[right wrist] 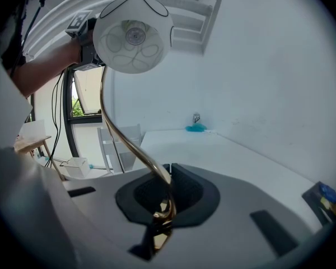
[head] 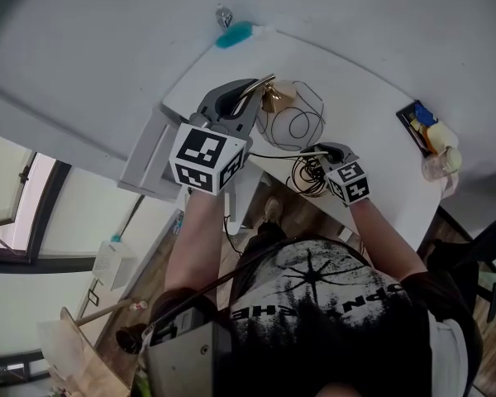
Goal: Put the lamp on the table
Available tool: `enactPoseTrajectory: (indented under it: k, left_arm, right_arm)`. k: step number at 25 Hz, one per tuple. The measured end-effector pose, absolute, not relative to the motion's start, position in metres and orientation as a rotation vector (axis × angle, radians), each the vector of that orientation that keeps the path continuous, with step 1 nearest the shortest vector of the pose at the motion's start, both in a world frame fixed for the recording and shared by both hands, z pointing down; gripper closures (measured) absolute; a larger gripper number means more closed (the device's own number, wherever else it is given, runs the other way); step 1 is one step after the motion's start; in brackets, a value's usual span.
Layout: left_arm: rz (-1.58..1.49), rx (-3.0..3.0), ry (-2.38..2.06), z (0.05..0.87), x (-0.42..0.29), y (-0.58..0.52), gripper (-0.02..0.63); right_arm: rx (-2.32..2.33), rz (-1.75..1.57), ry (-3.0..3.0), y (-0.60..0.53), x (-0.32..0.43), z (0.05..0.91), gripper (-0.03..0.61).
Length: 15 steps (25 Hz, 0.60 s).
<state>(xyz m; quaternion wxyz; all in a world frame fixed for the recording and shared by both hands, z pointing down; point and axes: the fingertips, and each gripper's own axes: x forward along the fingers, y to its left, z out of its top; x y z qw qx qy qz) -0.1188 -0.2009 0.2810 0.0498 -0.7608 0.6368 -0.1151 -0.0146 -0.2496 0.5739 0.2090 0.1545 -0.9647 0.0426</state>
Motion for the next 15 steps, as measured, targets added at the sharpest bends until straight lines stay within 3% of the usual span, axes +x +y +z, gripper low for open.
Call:
enactPoseTrajectory:
  k: [15]
  left_arm:
    - [-0.326,-2.369,1.867,0.280,-0.182,-0.265,0.594]
  right_arm:
    - [0.461,0.136,-2.656,-0.308,-0.073,0.572,0.558]
